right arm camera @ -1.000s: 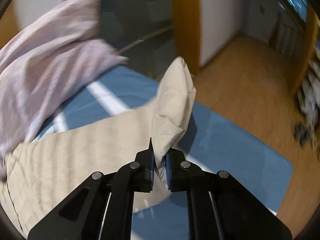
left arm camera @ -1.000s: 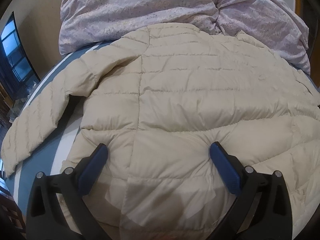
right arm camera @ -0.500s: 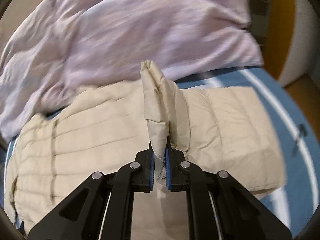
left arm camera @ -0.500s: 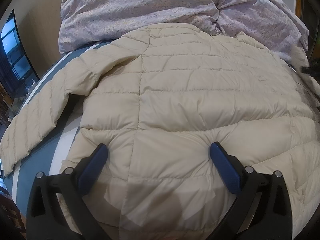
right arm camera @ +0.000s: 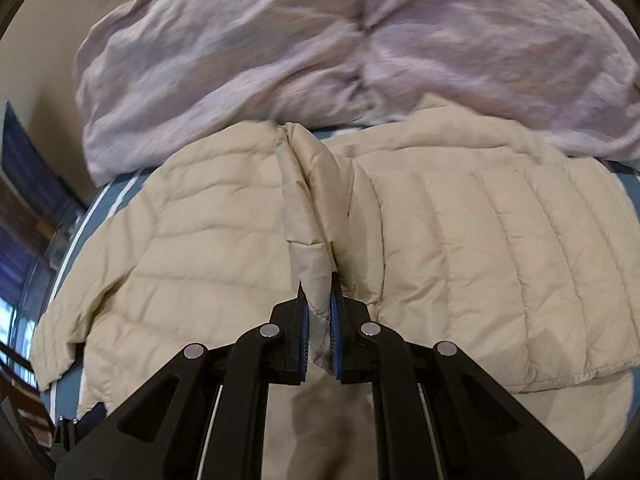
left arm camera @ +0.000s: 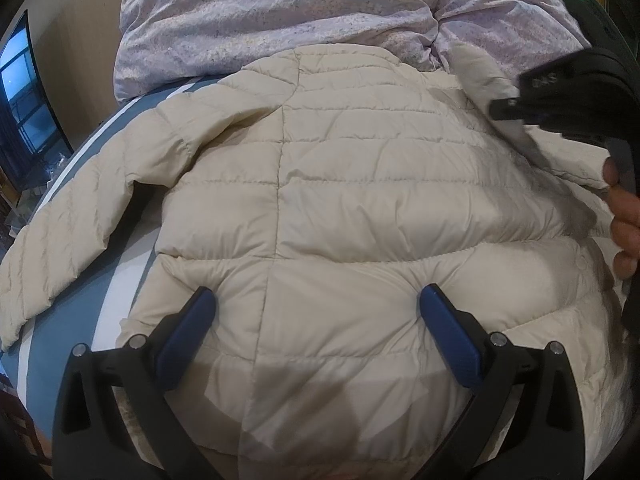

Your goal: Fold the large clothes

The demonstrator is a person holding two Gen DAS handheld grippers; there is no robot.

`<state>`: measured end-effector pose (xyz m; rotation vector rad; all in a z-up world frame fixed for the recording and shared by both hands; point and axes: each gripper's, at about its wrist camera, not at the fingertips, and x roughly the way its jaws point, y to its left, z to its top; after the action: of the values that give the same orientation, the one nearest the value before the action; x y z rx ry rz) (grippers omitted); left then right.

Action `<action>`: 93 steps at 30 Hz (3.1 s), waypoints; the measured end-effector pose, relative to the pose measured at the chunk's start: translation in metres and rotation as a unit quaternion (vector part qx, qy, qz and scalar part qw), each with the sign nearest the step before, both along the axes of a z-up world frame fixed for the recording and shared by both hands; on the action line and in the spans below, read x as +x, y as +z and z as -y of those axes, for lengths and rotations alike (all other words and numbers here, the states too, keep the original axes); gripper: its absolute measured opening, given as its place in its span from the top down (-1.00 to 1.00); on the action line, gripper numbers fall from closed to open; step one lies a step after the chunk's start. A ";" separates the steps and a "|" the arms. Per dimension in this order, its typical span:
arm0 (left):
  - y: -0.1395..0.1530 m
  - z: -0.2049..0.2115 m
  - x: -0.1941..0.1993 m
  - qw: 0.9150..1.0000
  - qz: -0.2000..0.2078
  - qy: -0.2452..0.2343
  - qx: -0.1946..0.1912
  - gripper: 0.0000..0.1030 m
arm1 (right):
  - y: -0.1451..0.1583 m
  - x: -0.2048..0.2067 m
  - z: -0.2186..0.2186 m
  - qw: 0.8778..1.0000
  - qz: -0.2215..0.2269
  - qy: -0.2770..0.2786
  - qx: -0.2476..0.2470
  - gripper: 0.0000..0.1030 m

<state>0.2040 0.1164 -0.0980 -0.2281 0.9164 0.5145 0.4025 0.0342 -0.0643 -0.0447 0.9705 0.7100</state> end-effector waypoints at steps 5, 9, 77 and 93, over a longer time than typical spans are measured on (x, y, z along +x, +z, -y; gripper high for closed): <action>0.000 -0.001 0.000 1.000 0.001 0.001 -0.004 -0.97 | -0.005 -0.013 -0.019 0.999 -0.023 0.037 -0.003 0.58; -0.001 -0.001 -0.001 1.000 0.002 0.001 -0.006 -0.97 | 0.018 -0.021 -0.005 0.998 -0.004 0.051 0.040 -0.13; 0.027 -0.247 -0.228 0.928 0.052 0.356 -0.098 0.84 | -0.043 0.012 0.027 0.996 0.040 -0.066 -0.044 -0.97; 0.113 -0.202 -0.106 0.970 0.096 0.214 -0.068 0.92 | -0.043 0.011 0.027 0.996 0.039 -0.066 -0.042 -0.97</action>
<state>0.0979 0.3182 0.0151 -0.5993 0.7123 0.8128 0.4134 0.0070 -0.1072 -0.0796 0.9189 0.5418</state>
